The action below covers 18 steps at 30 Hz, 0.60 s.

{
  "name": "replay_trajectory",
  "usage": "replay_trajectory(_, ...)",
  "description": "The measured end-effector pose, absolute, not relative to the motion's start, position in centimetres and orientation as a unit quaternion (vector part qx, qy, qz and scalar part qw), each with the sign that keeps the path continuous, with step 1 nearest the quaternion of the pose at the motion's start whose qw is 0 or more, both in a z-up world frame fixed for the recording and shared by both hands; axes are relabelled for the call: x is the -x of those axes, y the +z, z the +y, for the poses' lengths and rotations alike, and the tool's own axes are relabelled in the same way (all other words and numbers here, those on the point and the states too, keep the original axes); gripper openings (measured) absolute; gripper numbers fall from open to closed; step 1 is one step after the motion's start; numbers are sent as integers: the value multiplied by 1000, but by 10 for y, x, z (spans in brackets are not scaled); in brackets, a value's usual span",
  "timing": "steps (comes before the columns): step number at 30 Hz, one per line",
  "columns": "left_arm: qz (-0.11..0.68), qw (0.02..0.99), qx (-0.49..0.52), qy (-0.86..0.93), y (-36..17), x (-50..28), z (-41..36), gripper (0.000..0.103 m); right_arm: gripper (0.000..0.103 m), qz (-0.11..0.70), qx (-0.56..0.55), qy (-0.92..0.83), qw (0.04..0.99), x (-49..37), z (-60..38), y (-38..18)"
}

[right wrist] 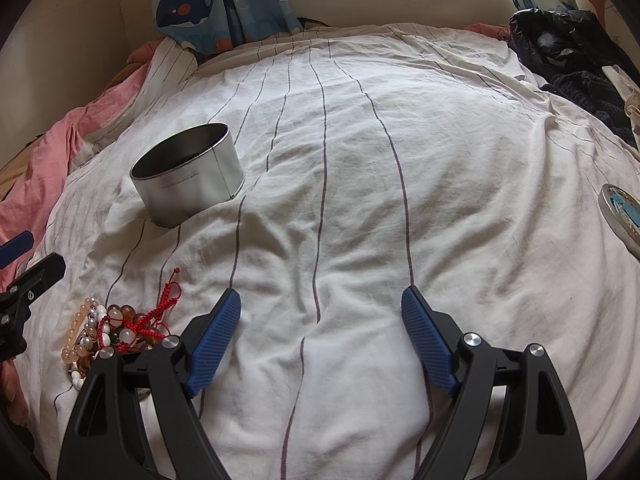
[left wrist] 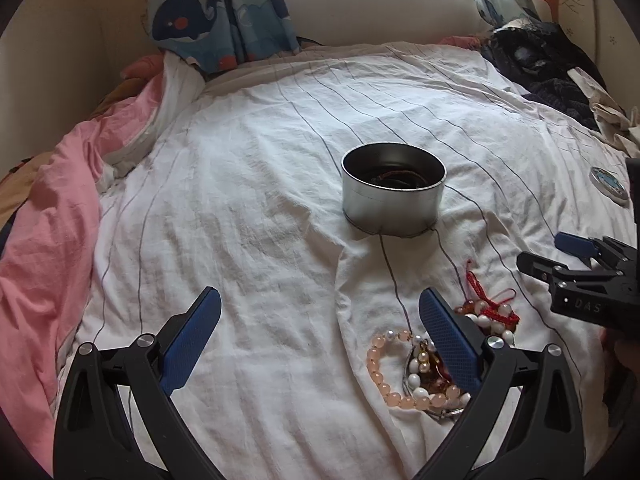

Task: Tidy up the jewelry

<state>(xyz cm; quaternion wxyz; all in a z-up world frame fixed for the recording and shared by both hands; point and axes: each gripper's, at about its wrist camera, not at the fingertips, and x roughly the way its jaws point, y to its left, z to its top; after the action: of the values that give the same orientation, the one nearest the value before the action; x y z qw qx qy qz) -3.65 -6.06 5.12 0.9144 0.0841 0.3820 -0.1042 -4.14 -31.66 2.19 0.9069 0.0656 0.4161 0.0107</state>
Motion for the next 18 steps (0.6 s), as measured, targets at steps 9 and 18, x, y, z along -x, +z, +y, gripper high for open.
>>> replay_trajectory(9, 398, 899, -79, -167, 51, 41, -40, 95, 81, 417, -67, 15, 906, 40, -317, 20)
replay_trajectory(18, 406, 869, -156, -235, 40, 63, -80, 95, 81, 416, -70, 16, 906, 40, -319, 21)
